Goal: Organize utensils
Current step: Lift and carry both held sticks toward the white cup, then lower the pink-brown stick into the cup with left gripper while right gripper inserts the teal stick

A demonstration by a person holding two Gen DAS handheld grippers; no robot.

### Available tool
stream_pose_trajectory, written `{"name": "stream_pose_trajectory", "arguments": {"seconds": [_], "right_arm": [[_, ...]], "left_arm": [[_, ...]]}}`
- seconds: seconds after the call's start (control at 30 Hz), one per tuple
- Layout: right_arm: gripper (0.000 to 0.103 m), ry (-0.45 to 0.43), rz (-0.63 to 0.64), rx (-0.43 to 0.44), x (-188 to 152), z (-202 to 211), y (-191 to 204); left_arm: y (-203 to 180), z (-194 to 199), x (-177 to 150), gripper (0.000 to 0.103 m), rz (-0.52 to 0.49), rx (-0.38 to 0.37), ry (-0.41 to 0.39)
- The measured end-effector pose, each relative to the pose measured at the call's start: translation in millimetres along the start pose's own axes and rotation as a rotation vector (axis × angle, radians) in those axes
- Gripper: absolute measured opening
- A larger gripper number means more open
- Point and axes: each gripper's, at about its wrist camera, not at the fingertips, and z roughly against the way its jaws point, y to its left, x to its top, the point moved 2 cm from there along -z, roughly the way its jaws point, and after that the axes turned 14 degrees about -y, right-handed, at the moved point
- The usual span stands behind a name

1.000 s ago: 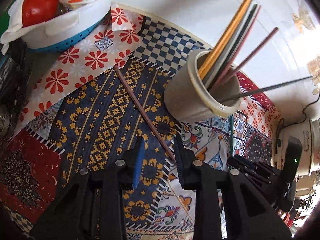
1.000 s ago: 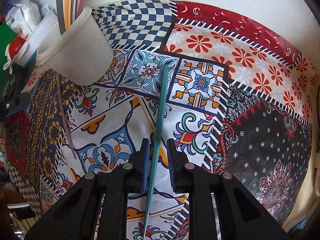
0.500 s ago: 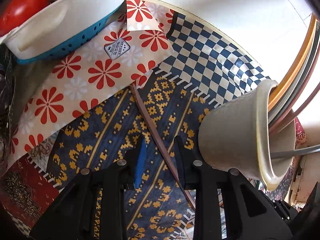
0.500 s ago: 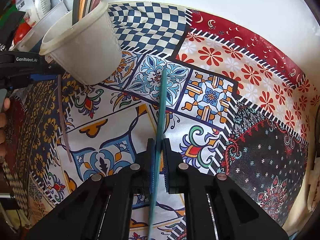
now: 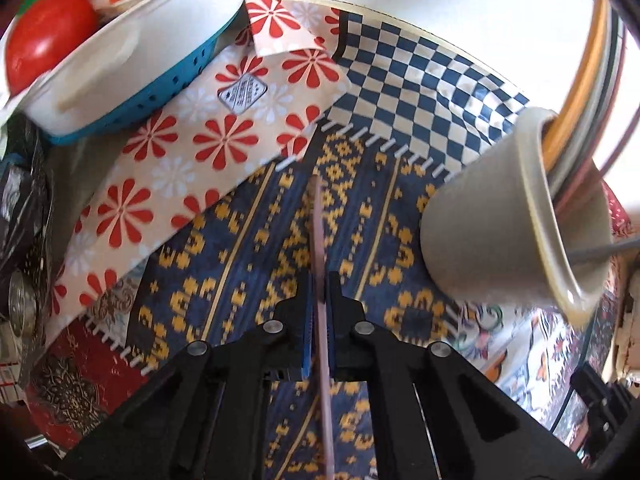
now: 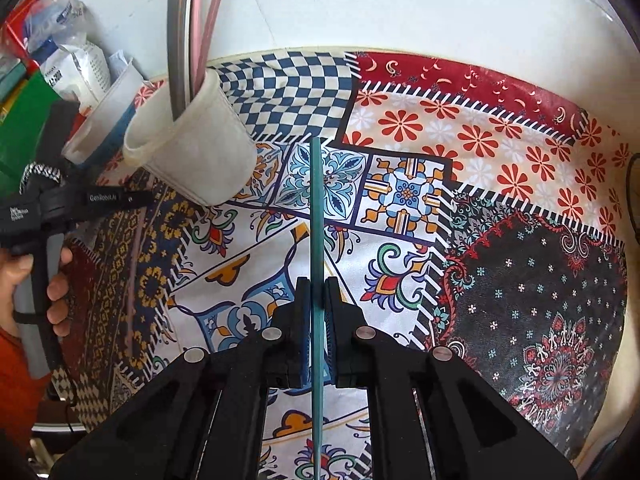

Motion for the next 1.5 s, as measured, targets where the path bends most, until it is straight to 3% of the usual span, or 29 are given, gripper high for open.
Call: {"name": "stream_pose_trajectory", "arguments": {"seconds": [0.17,0.33,0.57,0.9,1.2,1.5], "right_arm": [[0.006,-0.079,-0.015,0.022,17,29,4],[0.006,-0.172,-0.029,0.051,33,55,11],[0.006,-0.299,-0.005,0.085,60,83,33],[0.006,-0.458,0.025,0.127,102,90,62],[0.006,-0.572,0.025,0.075,131,60,81],[0.006,-0.749,0.013,0.007,141,38,95]], "left_arm": [[6,47,-24,0.004,0.01,-0.064,-0.058],[9,112,-30,0.004,0.008,-0.119,-0.178],[-10,164,1,0.004,-0.009,-0.177,-0.33],[-29,232,43,0.004,-0.083,-0.232,-0.517],[-47,248,83,0.004,-0.119,-0.287,-0.596],[-50,213,109,0.004,-0.13,-0.303,-0.553]]}}
